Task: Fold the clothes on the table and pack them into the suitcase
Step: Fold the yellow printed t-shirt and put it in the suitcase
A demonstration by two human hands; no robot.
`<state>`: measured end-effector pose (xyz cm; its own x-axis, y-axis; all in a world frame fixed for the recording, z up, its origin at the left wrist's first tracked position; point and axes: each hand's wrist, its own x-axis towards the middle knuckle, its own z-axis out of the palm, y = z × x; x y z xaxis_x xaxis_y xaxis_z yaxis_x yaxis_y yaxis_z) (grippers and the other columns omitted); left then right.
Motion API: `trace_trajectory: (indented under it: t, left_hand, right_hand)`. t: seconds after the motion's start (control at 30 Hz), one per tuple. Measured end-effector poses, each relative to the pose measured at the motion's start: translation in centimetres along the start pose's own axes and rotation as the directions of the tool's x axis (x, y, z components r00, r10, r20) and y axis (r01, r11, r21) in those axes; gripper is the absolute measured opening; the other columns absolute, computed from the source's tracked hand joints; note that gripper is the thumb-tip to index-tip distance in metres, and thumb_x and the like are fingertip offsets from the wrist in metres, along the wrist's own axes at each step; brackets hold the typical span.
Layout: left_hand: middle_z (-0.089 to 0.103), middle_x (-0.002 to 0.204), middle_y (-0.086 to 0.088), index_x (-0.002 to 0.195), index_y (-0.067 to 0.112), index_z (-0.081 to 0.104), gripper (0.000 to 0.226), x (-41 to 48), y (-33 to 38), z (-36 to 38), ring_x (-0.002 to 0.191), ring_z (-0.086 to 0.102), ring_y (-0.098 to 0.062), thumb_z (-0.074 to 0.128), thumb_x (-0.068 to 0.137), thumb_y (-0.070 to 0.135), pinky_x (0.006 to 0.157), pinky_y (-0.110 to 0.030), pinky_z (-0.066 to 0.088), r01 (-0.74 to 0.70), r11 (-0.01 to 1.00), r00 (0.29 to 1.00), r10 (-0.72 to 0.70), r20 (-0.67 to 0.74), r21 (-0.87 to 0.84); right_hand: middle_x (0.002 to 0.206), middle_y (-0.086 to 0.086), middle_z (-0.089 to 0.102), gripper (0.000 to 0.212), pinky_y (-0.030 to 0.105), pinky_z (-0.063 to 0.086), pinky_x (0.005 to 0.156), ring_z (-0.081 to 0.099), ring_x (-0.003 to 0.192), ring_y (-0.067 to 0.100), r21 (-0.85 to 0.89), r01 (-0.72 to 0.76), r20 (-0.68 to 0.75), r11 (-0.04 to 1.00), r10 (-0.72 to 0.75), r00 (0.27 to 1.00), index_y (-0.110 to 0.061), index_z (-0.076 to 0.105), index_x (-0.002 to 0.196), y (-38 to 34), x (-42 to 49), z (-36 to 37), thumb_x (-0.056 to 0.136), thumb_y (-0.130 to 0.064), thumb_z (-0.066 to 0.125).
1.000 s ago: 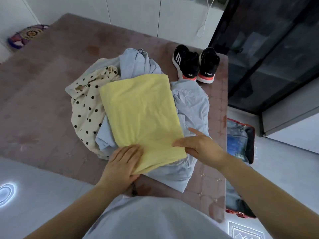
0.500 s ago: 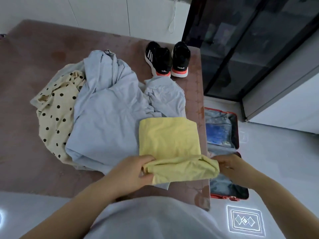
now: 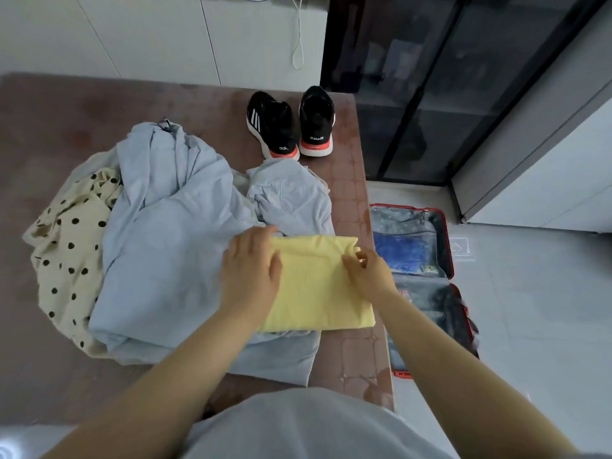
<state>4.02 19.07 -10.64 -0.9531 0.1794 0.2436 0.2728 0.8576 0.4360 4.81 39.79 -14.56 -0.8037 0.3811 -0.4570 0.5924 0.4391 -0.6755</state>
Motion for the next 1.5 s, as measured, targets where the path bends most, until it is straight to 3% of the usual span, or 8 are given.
trace_trajectory:
  t: [0.1,0.23,0.43,0.57,0.8,0.97,1.2,1.5]
  left_hand:
    - [0.054,0.132,-0.006,0.126,0.023,0.047,0.043,-1.7,0.9,1.2,0.123,0.04,-0.027,0.039,0.085,0.033,0.101,-0.04,0.025,-0.35,0.924,0.934,0.332,0.131,0.155]
    - [0.04,0.145,-0.011,0.136,0.022,0.038,0.065,-1.6,-1.1,2.5,0.135,0.025,-0.032,0.036,0.079,0.055,0.111,-0.046,0.001,-0.329,0.887,0.913,0.212,0.348,0.323]
    - [-0.017,0.156,-0.003,0.147,0.033,-0.005,0.089,-0.1,-1.7,2.4,0.142,-0.019,-0.028,0.033,0.078,0.074,0.096,-0.044,-0.034,-0.271,0.875,0.873,0.049,0.485,0.4]
    - [0.041,0.146,-0.004,0.136,0.018,0.044,0.085,-0.7,-2.4,0.5,0.141,0.012,-0.02,0.034,0.071,0.072,0.111,-0.042,-0.012,-0.48,0.834,0.81,0.302,0.503,0.272]
    - [0.049,0.139,-0.001,0.132,0.024,0.045,0.077,-2.1,-4.8,0.2,0.144,0.009,-0.011,0.036,0.07,0.069,0.115,-0.039,-0.003,-0.579,0.783,0.702,0.337,0.627,0.228]
    - [0.067,0.115,0.008,0.11,0.031,0.067,0.061,-2.7,-4.8,-1.0,0.11,0.062,-0.018,0.017,0.092,0.061,0.109,-0.035,0.009,-0.587,0.803,0.711,0.45,0.54,0.105]
    - [0.062,0.088,0.004,0.114,0.028,0.055,0.039,-1.4,-0.9,-4.1,0.081,0.058,-0.011,0.047,0.087,0.054,0.075,-0.026,0.045,0.076,0.982,0.795,0.044,0.605,-0.172]
    - [0.055,0.12,-0.007,0.124,0.014,0.039,0.059,0.1,1.4,2.1,0.11,0.052,-0.029,0.058,0.083,0.051,0.091,-0.04,0.042,0.447,0.895,0.823,-0.411,0.393,0.001]
  right_hand:
    - [0.102,0.004,0.052,0.033,0.035,0.041,0.077,0.054,0.101,0.029,-0.089,0.079,-0.113,0.993,-0.089,0.99,-0.009,0.041,0.126,-0.2,-0.2,-0.3,0.094,-0.017,0.047]
    - [0.136,0.015,0.044,0.045,0.044,0.033,0.102,0.043,0.119,0.036,-0.446,0.519,-0.038,0.729,-0.595,0.803,-0.009,0.045,0.132,0.5,-1.1,0.7,0.09,-0.025,0.041]
    - [0.157,0.001,0.014,0.069,0.042,0.002,0.117,0.011,0.143,0.023,-0.57,0.367,0.172,0.736,-0.329,0.928,-0.024,0.016,0.148,2.4,0.4,0.1,0.091,-0.062,0.027]
    - [0.156,0.001,0.018,0.092,0.039,-0.001,0.116,0.016,0.143,0.026,-0.52,0.638,0.325,0.567,-0.56,0.762,-0.028,0.025,0.146,4.0,-1.8,-2.4,0.073,-0.083,0.016]
    - [0.133,0.002,0.056,0.077,0.047,0.039,0.096,0.06,0.114,0.022,-0.669,0.714,0.416,0.207,-0.691,0.591,-0.021,0.047,0.133,6.6,-2.6,-1.7,0.066,-0.04,0.079]
    - [0.078,-0.002,0.073,0.023,0.048,0.047,0.09,0.068,0.069,0.016,-0.508,0.794,0.307,0.335,-0.791,0.53,-0.015,0.073,0.089,5.6,-3.6,-3.3,0.067,-0.02,0.065]
    - [0.072,-0.002,0.052,0.011,0.02,0.038,0.062,0.046,0.063,0.001,0.037,0.315,0.317,0.948,-0.31,0.896,-0.013,0.058,0.084,4.1,-4.6,-7.2,0.093,-0.018,0.054]
    - [0.114,0.019,0.059,0.044,0.034,0.035,0.07,0.056,0.103,0.036,-0.231,-0.021,-0.057,0.973,0.008,0.998,-0.003,0.041,0.123,3.0,-1.1,-1.9,0.099,-0.039,0.035]
